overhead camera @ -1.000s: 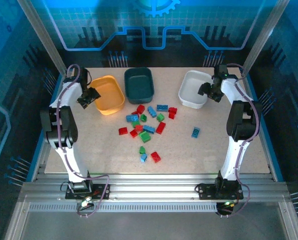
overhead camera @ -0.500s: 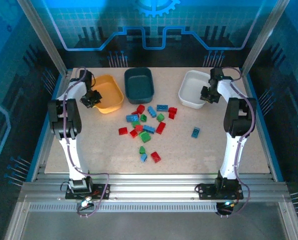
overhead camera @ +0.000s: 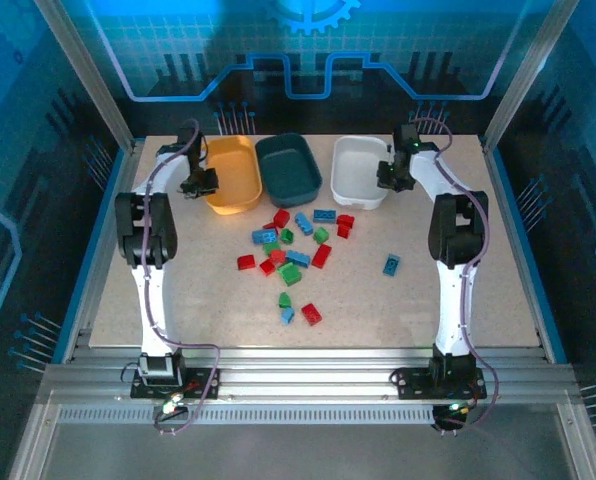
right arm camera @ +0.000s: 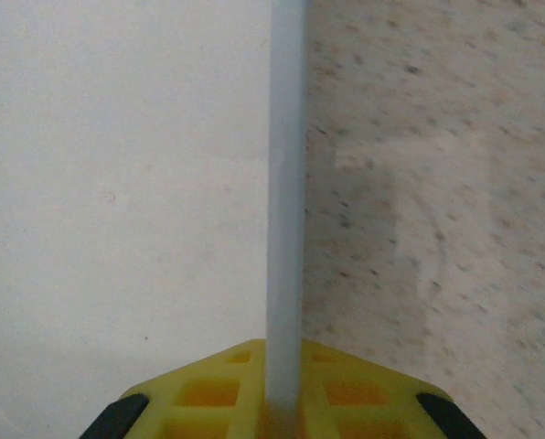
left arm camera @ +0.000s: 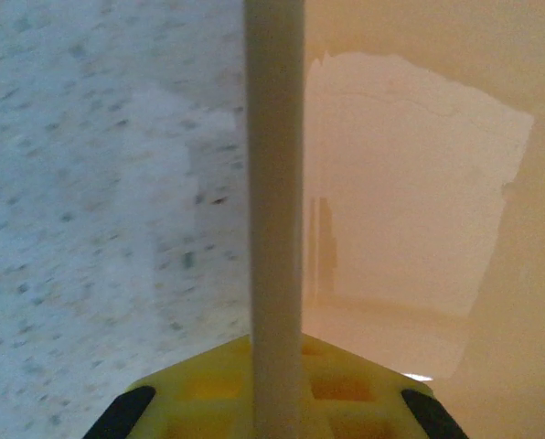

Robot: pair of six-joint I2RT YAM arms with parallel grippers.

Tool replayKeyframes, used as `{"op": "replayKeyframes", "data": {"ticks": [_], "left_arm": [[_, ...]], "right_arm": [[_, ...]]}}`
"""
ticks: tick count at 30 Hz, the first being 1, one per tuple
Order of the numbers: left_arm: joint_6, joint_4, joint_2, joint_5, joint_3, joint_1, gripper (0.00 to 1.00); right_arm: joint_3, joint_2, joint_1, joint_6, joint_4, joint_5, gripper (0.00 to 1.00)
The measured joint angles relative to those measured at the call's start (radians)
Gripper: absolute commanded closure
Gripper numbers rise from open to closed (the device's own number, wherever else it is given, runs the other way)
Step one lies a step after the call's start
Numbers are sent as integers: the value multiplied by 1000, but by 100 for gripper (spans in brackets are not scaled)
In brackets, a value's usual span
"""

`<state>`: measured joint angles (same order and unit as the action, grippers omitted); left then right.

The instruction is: Sort the legos into containers by color

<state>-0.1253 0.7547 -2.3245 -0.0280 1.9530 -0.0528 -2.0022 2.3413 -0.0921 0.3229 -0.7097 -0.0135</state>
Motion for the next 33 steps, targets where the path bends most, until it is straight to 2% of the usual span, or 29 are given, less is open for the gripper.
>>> {"op": "replayKeyframes", "data": {"ticks": [10, 16, 19, 20, 21, 23, 26, 29, 33], "left_arm": [[118, 74, -94, 49, 169, 19, 100], [144, 124, -135, 51, 247, 48, 91], [150, 136, -147, 44, 262, 60, 85], [150, 139, -151, 38, 262, 63, 82], [150, 146, -156, 32, 262, 64, 74], [140, 158, -169, 25, 262, 66, 68], [126, 172, -180, 23, 262, 67, 52], [116, 176, -180, 18, 264, 68, 43], [98, 177, -180, 22, 266, 70, 39]], "right_arm": [[31, 8, 4, -22, 16, 24, 85], [187, -77, 6, -32, 29, 40, 85], [205, -103, 12, -31, 22, 40, 85], [205, -107, 15, -28, 24, 40, 85], [205, -109, 19, -21, 27, 40, 84], [205, -109, 24, -9, 31, 40, 84], [194, -109, 29, 8, 27, 32, 84], [158, -105, 29, 16, 20, 25, 82], [112, -98, 29, 18, 22, 27, 81]]}}
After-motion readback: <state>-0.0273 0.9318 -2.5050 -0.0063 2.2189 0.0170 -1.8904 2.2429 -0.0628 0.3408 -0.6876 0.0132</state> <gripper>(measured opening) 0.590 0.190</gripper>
